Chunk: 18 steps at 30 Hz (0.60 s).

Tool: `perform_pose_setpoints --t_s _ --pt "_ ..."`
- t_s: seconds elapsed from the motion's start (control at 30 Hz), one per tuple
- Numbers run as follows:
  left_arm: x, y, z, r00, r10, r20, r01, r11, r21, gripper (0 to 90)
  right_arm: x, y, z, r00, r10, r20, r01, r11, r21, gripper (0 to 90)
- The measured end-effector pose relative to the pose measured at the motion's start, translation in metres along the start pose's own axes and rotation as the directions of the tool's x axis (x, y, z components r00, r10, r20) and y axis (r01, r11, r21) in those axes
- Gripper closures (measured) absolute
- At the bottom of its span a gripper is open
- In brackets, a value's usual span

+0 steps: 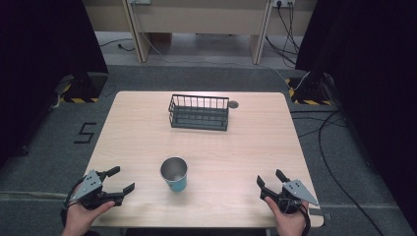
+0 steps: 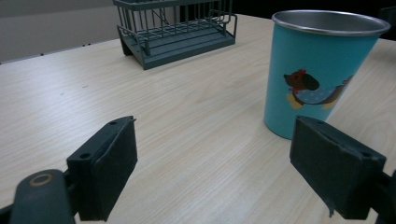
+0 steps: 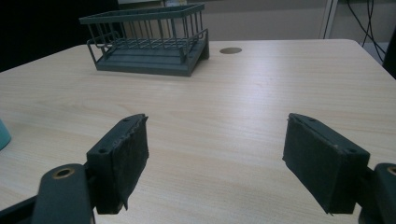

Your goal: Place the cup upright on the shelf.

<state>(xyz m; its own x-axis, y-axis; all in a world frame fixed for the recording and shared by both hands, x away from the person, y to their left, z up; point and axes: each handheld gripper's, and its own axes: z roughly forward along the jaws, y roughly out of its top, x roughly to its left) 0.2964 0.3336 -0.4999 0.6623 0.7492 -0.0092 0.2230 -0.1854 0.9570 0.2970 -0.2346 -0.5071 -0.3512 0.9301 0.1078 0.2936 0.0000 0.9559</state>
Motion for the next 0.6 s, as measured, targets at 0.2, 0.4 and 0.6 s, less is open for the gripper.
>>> perform_pose_setpoints --t_s 0.2,0.4,0.6 --pt "-0.007 0.002 0.001 0.9993 0.011 0.034 -0.011 0.9999 -0.009 14.4 0.0 0.002 -0.001 0.9999 -0.011 -0.001 0.011 1.0 -0.012 22.8" --pt "-0.016 0.005 0.005 0.9972 0.02 0.073 -0.019 0.9997 -0.018 14.4 -0.001 0.002 -0.001 0.9999 -0.013 0.002 0.013 1.0 -0.014 22.7" --pt "-0.028 0.008 0.013 0.992 0.029 0.123 -0.026 0.9993 -0.026 14.4 -0.001 0.004 -0.002 0.9999 -0.012 0.006 0.012 1.0 -0.018 22.4"
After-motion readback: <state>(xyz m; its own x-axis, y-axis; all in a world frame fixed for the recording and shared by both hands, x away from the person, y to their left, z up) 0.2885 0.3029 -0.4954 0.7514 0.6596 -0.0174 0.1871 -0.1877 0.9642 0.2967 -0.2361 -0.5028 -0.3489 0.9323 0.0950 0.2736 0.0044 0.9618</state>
